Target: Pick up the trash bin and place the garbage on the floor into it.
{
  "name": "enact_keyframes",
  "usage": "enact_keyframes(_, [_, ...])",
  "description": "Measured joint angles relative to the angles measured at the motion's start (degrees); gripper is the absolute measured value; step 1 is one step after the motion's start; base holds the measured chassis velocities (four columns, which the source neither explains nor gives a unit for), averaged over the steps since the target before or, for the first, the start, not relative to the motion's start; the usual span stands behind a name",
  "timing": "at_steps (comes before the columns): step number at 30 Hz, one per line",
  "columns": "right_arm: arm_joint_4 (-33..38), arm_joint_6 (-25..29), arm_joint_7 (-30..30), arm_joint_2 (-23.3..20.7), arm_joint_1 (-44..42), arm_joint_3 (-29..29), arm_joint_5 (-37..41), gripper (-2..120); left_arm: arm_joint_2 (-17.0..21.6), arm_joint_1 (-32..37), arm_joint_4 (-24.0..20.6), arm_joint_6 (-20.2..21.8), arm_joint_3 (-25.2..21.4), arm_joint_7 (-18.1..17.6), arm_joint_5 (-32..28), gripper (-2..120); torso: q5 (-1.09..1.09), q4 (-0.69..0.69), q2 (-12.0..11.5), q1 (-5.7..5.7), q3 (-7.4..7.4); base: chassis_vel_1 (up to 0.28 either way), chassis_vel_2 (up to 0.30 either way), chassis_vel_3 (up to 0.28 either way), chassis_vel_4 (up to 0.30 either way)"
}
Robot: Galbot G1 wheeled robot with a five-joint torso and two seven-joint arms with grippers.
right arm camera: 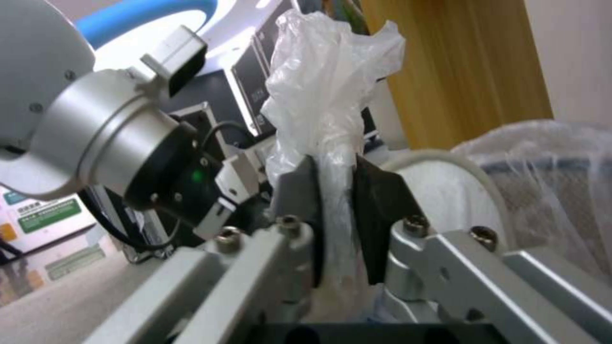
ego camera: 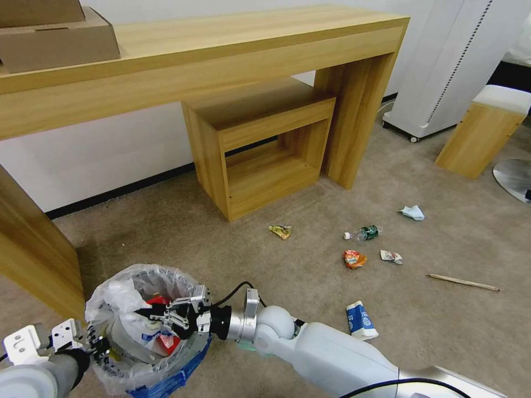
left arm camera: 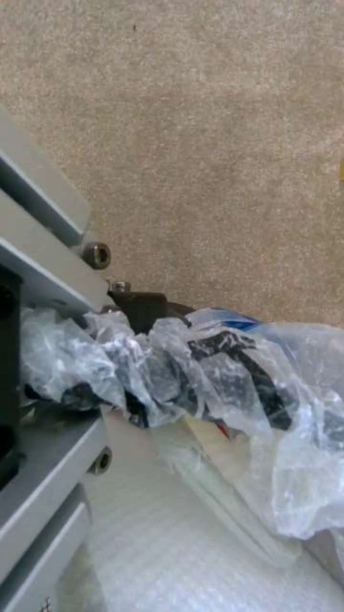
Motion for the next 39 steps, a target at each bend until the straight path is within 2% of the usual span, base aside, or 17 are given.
enact_keyframes(1, [0.0, 0.0, 0.0, 0.0, 0.0, 0.0, 0.0, 18, 0.0, 0.0, 0.0, 0.0, 0.0, 0.0, 0.0, 0, 0.00, 0.00, 0.0, 0.00, 0.00, 0.000, 0.000, 0.000, 0.000])
enact_keyframes(4, [0.3, -0.2, 1.7, -0.4, -0.4, 0.6, -0.9, 32, -0.3, -0.1, -0.1, 0.0, 0.2, 0.0, 0.3, 0, 0.00, 0.00, 0.0, 0.00, 0.00, 0.000, 0.000, 0.000, 0.000])
enact_keyframes(5, [0.3, -0.2, 1.7, -0.4, -0.4, 0.6, -0.9, 32, -0.3, -0.1, -0.1, 0.0, 0.2, 0.0, 0.3, 0, 0.00, 0.00, 0.0, 0.00, 0.00, 0.000, 0.000, 0.000, 0.000])
enact_keyframes(9, [1.2, -1.0, 3.7, -0.7, -0.7, 2.0, -1.0, 52, -0.3, 0.0, -0.2, 0.1, 0.3, 0.0, 0.4, 0, 0.00, 0.00, 0.0, 0.00, 0.00, 0.000, 0.000, 0.000, 0.000])
enact_keyframes(11, [1.3, -1.0, 3.8, -0.7, -0.7, 2.2, -1.0, 56, -0.4, 0.1, -0.2, 0.1, 0.3, 0.0, 0.4, 0, 0.00, 0.00, 0.0, 0.00, 0.00, 0.000, 0.000, 0.000, 0.000])
enact_keyframes(12, [1.5, -1.2, 4.0, -0.8, -0.8, 2.5, -1.0, 63, -0.5, 0.1, -0.2, 0.1, 0.3, 0.0, 0.5, 0, 0.00, 0.00, 0.0, 0.00, 0.00, 0.000, 0.000, 0.000, 0.000])
enact_keyframes(14, [1.5, -1.3, 4.2, -0.8, -0.8, 2.5, -1.0, 64, -0.5, 0.1, -0.3, 0.1, 0.3, 0.0, 0.5, 0, 0.00, 0.00, 0.0, 0.00, 0.00, 0.000, 0.000, 0.000, 0.000])
enact_keyframes(16, [2.1, -1.7, 4.8, -1.2, -0.8, 2.6, -1.2, 75, -0.6, 0.3, -0.4, 0.2, 0.3, 0.0, 0.6, 0, 0.00, 0.00, 0.0, 0.00, 0.00, 0.000, 0.000, 0.000, 0.000])
enact_keyframes(17, [2.1, -1.7, 4.8, -1.2, -0.8, 2.6, -1.2, 75, -0.6, 0.3, -0.4, 0.2, 0.3, 0.0, 0.6, 0, 0.00, 0.00, 0.0, 0.00, 0.00, 0.000, 0.000, 0.000, 0.000])
enact_keyframes(20, [2.2, -2.2, 5.9, -1.3, -0.9, 2.4, -1.9, 91, -1.0, 0.5, -0.5, 0.2, 0.3, 0.1, 0.9, 0, 0.00, 0.00, 0.0, 0.00, 0.00, 0.000, 0.000, 0.000, 0.000])
enact_keyframes(21, [2.2, -2.2, 5.9, -1.3, -0.9, 2.4, -1.9, 91, -1.0, 0.5, -0.5, 0.2, 0.3, 0.1, 0.9, 0, 0.00, 0.00, 0.0, 0.00, 0.00, 0.000, 0.000, 0.000, 0.000])
enact_keyframes(22, [2.2, -2.2, 6.2, -1.1, -0.9, 2.4, -2.2, 96, -1.1, 0.5, -0.5, 0.2, 0.4, 0.1, 1.1, 0, 0.00, 0.00, 0.0, 0.00, 0.00, 0.000, 0.000, 0.000, 0.000])
enact_keyframes(24, [2.2, -2.3, 7.2, -1.1, -0.9, 2.4, -2.6, 100, -1.2, 0.5, -0.6, 0.3, 0.5, 0.1, 1.3, 0, 0.00, 0.01, 0.0, 0.00, 0.00, 0.000, 0.000, 0.000, 0.000])
enact_keyframes(30, [2.7, -2.2, 9.6, -1.2, -0.5, 3.4, -3.4, 100, -1.3, 0.5, -0.7, 0.3, 0.5, 0.2, 1.3, 0, 0.00, 0.00, 0.0, 0.00, 0.00, 0.000, 0.000, 0.000, 0.000])
enact_keyframes(39, [6.2, -2.0, 12.9, -2.2, 0.2, 10.8, -0.5, 100, -1.1, 0.4, -0.7, 0.4, 0.6, 0.3, 1.4, 0, 0.00, 0.00, 0.0, 0.00, 0.00, 0.000, 0.000, 0.000, 0.000])
